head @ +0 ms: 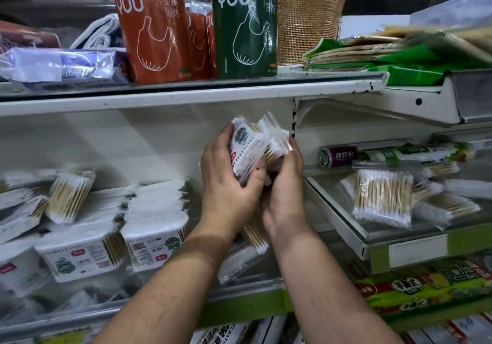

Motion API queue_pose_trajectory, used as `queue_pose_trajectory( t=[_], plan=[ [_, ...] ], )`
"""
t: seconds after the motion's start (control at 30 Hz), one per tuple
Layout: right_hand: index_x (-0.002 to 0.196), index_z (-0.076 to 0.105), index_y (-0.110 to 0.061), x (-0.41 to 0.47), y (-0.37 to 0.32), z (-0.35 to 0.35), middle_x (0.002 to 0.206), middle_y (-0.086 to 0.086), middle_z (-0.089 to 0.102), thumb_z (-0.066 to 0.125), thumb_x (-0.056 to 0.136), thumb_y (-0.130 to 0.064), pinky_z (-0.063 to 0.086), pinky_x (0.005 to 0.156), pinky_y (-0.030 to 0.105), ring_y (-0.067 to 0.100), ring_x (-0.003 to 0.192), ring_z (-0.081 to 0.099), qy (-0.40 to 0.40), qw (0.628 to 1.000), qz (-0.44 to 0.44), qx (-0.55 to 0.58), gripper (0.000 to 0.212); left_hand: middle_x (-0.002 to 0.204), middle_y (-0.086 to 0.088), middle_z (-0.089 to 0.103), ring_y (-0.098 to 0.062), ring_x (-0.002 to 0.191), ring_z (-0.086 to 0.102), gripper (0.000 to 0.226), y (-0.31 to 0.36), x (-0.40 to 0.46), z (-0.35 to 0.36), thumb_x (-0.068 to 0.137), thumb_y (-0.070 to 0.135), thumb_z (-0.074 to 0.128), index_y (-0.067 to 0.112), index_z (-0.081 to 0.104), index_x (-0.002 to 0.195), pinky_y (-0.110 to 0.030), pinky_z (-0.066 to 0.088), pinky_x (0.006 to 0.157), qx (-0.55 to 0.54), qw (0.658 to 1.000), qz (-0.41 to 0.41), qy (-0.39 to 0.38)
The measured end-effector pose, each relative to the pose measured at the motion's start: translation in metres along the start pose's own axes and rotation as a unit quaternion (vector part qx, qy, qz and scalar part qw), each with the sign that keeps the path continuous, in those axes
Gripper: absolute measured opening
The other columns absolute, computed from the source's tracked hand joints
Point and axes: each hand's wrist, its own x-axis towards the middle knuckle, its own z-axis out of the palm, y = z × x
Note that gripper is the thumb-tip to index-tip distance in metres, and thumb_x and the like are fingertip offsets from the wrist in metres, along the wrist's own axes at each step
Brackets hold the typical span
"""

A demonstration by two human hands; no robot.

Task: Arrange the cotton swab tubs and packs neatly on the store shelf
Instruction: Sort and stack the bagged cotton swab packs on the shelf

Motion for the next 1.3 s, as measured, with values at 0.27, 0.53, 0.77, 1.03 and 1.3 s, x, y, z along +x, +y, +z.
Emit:
queue_pose_trajectory(
  t=[0.27, 0.53, 0.77, 1.03, 1.3],
  plan=[
    [0.136, 0.050, -0.040, -0.005, -0.002, 0.015, 0.125, 0.007, 0.066, 0.061, 0.085, -0.057, 0.055, 0.091, 0.046, 0.026, 0.112, 0.066, -0.019, 0.999, -0.009, -0.046, 0.055, 0.142, -0.003, 0.037, -0.016, 0.133, 0.036, 0.075, -0.001, 0.007, -0.014, 0.084, 0.049, 0.051, 0.018, 0.029, 0.148, -0.044, 0.036, 0.109, -0.001, 1.000, 0.025, 0.007],
    [0.143, 0.044, -0.031, -0.009, 0.011, 0.026, 0.135, 0.009, 0.059, 0.058, 0.076, -0.068, 0.052, 0.096, 0.047, 0.027, 0.120, 0.061, -0.060, 0.998, 0.016, -0.029, 0.078, 0.143, 0.000, 0.035, -0.009, 0.133, 0.034, 0.075, -0.006, 0.009, -0.038, 0.083, 0.051, 0.051, 0.024, 0.027, 0.149, -0.027, 0.031, 0.111, 0.013, 1.000, 0.025, -0.005],
    [0.141, 0.040, -0.036, -0.019, 0.006, 0.032, 0.119, 0.003, 0.069, 0.041, 0.103, -0.038, 0.056, 0.089, 0.039, 0.017, 0.103, 0.069, -0.085, 0.995, -0.010, -0.052, 0.038, 0.143, 0.004, 0.033, -0.008, 0.134, 0.033, 0.074, -0.007, 0.008, -0.047, 0.083, 0.052, 0.048, 0.026, 0.026, 0.149, -0.016, 0.029, 0.107, 0.010, 1.000, 0.005, -0.009],
    [0.137, 0.045, -0.042, -0.028, -0.011, 0.024, 0.121, 0.002, 0.067, 0.042, 0.102, -0.031, 0.054, 0.095, 0.045, 0.021, 0.108, 0.066, -0.071, 0.994, -0.020, -0.085, 0.037, 0.145, 0.012, 0.028, -0.005, 0.135, 0.032, 0.073, 0.009, -0.002, -0.040, 0.085, 0.056, 0.047, 0.036, 0.020, 0.150, -0.039, 0.040, 0.109, -0.014, 0.999, -0.021, -0.025],
    [0.137, 0.046, -0.042, -0.039, -0.032, 0.013, 0.116, -0.004, 0.067, 0.038, 0.103, -0.032, 0.057, 0.079, 0.034, 0.010, 0.094, 0.069, -0.016, 0.995, -0.034, -0.093, 0.036, 0.152, 0.011, 0.021, -0.014, 0.132, 0.037, 0.072, 0.032, -0.012, -0.034, 0.082, 0.063, 0.044, 0.051, 0.012, 0.146, -0.049, 0.044, 0.102, -0.012, 0.998, -0.025, -0.058]
  ],
)
